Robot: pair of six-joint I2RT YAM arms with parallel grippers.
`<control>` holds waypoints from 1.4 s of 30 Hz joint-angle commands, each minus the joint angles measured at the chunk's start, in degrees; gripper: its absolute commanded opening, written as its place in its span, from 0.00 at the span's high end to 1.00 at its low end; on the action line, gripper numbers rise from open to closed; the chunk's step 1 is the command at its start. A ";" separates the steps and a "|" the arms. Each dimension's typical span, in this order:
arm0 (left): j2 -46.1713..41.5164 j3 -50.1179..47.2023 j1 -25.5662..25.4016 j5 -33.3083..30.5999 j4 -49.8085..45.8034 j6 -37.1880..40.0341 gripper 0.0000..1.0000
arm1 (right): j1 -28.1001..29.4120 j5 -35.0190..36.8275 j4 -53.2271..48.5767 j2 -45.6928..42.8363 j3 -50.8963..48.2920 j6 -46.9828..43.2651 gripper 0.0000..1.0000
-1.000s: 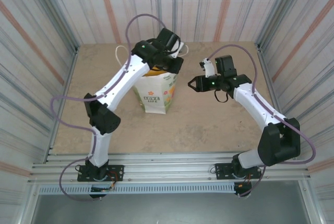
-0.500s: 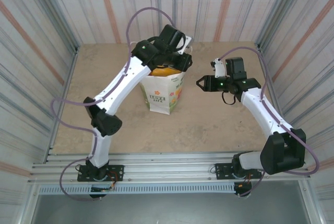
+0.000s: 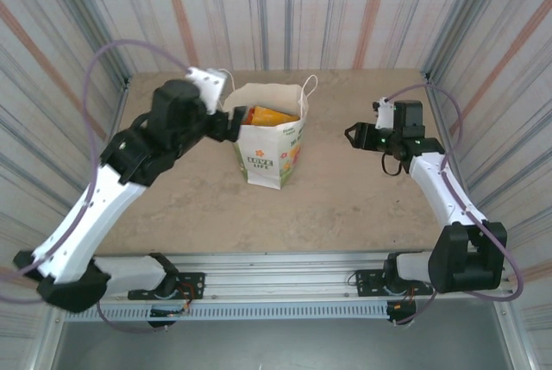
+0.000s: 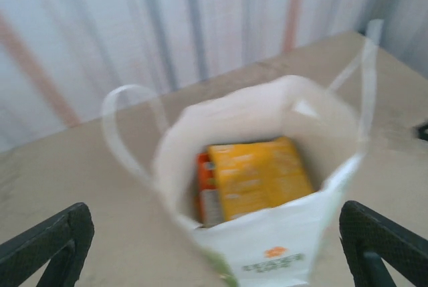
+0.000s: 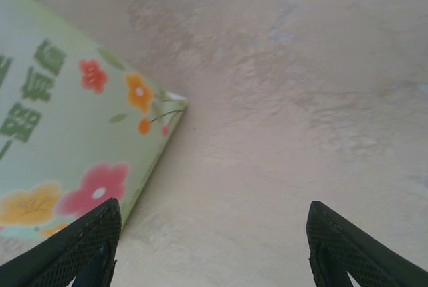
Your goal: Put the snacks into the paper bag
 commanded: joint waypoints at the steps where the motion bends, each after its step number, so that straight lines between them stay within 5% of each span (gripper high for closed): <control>1: -6.74 -13.54 5.87 -4.43 9.94 -0.24 0.01 | -2.68 3.77 5.44 -1.41 -3.63 0.47 0.01; 8: -17.91 -44.39 21.02 -3.01 31.96 -1.63 0.01 | -7.50 8.92 24.75 -1.65 -16.77 -2.95 0.01; 13: -15.17 -59.56 24.17 -2.22 50.63 1.97 0.01 | -8.60 13.84 34.01 1.22 -21.47 -7.37 0.01; 21: -1.17 -71.42 31.18 4.58 75.90 2.37 0.01 | -10.70 10.41 54.91 11.02 -27.35 -5.21 0.01; 26: 10.12 -72.72 35.53 13.69 93.76 6.35 0.01 | -7.76 12.07 58.01 13.30 -28.49 -8.39 0.01; 29: 23.25 -72.15 37.58 17.60 108.19 5.98 0.01 | -7.81 12.58 76.17 15.98 -36.35 -8.04 0.01; 31: 18.26 -68.03 37.95 19.41 91.91 5.25 0.01 | -8.07 12.44 71.84 14.48 -35.62 -7.85 0.01; 34: 21.26 -64.62 37.04 12.77 89.97 3.91 0.01 | -7.49 13.87 66.26 15.24 -32.21 -7.90 0.01; 42: 20.33 -63.69 35.32 11.08 86.38 5.18 0.01 | -6.39 17.16 66.81 15.19 -32.37 -7.92 0.01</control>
